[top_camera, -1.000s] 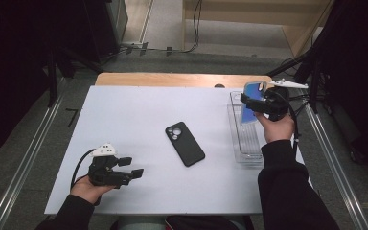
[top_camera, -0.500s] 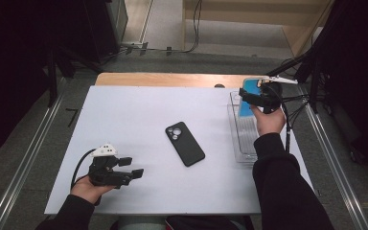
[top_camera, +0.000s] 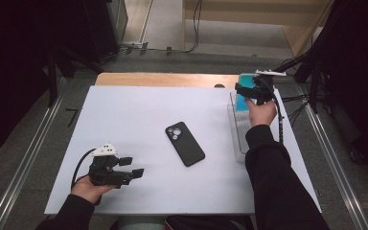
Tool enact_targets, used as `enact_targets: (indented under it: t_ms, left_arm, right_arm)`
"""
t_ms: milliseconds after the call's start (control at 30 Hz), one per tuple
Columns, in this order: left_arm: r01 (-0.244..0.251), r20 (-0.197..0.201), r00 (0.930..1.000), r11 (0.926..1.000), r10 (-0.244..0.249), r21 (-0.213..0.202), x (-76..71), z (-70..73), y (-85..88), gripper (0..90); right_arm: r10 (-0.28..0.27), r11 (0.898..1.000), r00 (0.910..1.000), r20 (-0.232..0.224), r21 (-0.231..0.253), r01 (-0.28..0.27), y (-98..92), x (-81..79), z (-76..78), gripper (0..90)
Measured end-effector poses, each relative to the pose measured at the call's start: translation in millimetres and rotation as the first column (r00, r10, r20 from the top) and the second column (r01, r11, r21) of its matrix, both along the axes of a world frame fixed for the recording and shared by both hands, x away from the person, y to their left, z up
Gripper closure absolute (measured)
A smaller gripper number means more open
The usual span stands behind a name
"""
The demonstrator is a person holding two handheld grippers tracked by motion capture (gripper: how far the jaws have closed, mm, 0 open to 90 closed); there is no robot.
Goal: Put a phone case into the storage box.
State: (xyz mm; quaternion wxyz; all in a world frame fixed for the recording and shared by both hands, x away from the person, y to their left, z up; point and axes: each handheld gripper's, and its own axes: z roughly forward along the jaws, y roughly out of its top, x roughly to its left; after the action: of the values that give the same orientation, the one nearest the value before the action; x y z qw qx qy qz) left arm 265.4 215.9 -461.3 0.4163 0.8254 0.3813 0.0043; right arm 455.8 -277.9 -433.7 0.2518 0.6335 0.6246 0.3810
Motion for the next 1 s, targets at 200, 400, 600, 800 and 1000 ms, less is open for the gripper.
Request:
enact_targets:
  t_ms: [200,400,600,800,1000]
  left_arm:
    - [0.001,-0.002,1.0,1.0,-0.001,-0.007,1.3,0.7,-1.8,28.7]
    - [0.004,-0.005,1.0,1.0,-0.004,-0.005,1.7,0.2,-1.4,28.7]
    - [0.003,0.003,1.0,0.9999,-0.003,-0.016,0.6,2.2,-1.5,28.7]
    - [0.009,-0.003,1.0,0.9999,-0.009,-0.015,1.3,1.1,-1.6,28.7]
    - [0.009,-0.001,1.0,0.9999,-0.009,-0.014,1.7,1.1,-2.6,28.7]
  right_arm:
    - [-0.024,0.999,0.9994,-0.025,-0.041,0.023,2.5,14.4,-3.7,14.0]
    - [-0.04,0.999,0.9989,-0.025,-0.007,0.04,3.3,19.0,-8.2,13.9]
    - [-0.026,0.999,0.999,-0.037,-0.032,0.025,4.6,25.1,-18.0,14.0]
    - [-0.027,0.999,0.9987,-0.044,-0.046,0.025,4.8,26.4,-21.0,14.1]
    - [-0.029,0.999,0.9989,-0.036,-0.047,0.027,9.5,23.7,-17.4,14.0]
